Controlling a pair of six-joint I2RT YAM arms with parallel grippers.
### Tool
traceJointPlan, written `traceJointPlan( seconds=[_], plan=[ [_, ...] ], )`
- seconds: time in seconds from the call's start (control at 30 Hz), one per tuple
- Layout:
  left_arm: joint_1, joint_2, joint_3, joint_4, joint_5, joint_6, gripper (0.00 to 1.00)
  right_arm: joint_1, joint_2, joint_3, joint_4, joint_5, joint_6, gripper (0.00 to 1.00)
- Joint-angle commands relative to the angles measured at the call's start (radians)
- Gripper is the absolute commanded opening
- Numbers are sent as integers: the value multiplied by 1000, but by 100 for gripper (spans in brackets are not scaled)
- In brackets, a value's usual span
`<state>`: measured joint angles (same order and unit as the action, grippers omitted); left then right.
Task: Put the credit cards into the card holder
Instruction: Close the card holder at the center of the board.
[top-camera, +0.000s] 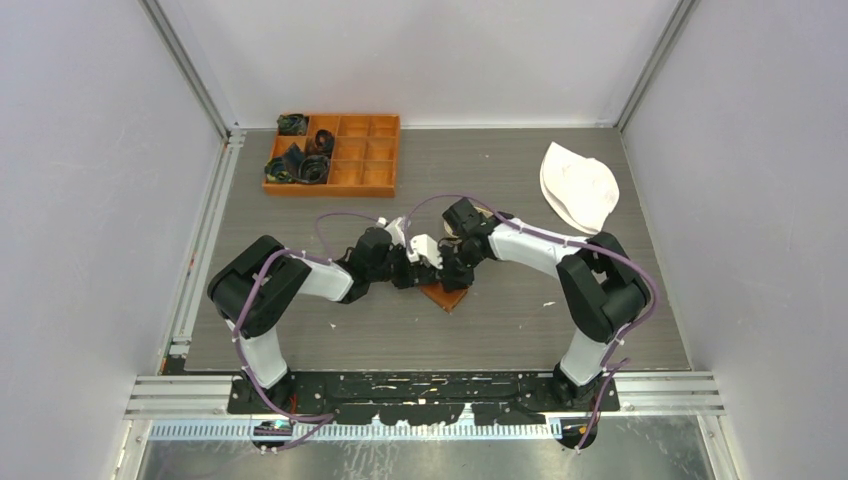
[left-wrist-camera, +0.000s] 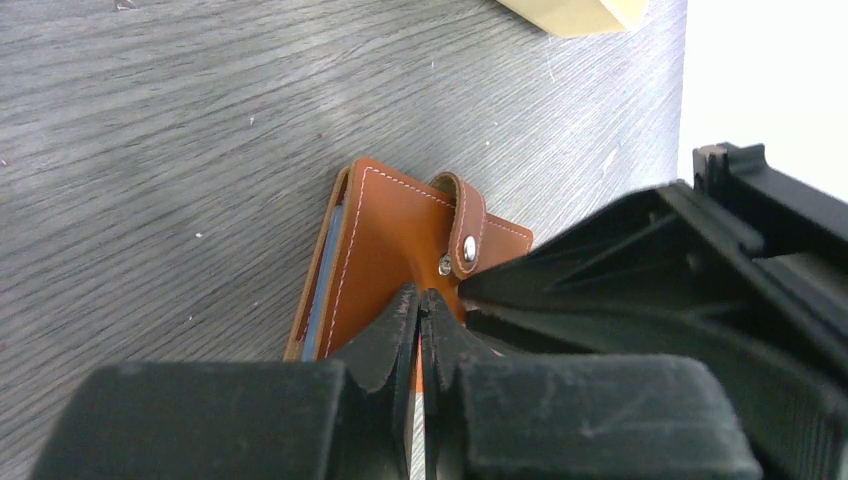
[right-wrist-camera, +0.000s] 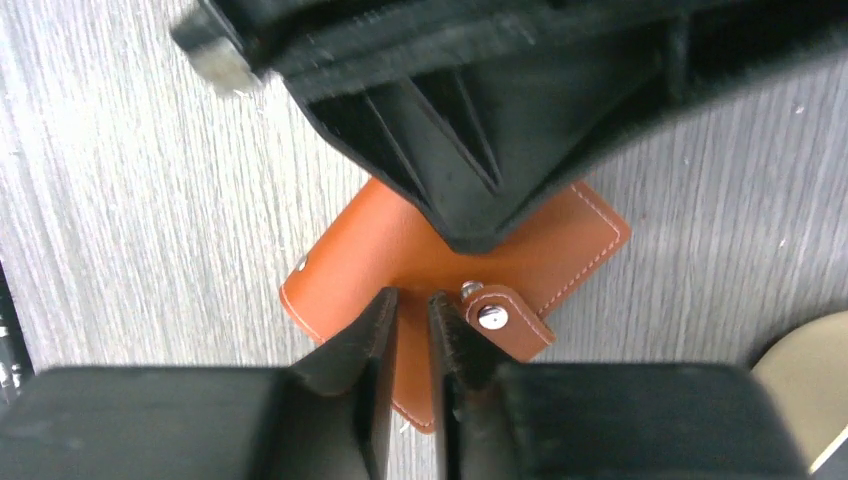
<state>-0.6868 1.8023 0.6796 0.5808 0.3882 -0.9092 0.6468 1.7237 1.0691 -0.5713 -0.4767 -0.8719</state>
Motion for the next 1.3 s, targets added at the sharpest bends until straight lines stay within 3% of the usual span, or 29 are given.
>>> traceJointPlan(
  seconds=[0.0,0.1,0.2,0.43,0.57,0.93,1.17,1.27],
  plan=[
    [-2,-23,-21,-18,11,18,6,-68,-51,22,-35,-174,94,32],
    [-4,-18,-22,-13,12,12,6,-106,-95,25,-36,-266,129,41],
    [-6,-15,-20,-9,13,7,6,-131,-139,17,-24,-294,135,43],
    [-6,-18,-16,-12,10,8,5,-127,-173,-61,97,-147,82,47],
    [-6,-10,-8,-12,17,7,5,-54,-177,-118,186,-2,32,54],
    [-5,-15,-9,-16,15,10,5,23,-124,-130,263,183,19,53],
    [-7,-15,-11,-15,15,10,5,33,-108,-126,258,200,11,47],
    [-7,-15,-12,-13,15,10,5,35,-101,-123,260,207,13,39]
  ],
)
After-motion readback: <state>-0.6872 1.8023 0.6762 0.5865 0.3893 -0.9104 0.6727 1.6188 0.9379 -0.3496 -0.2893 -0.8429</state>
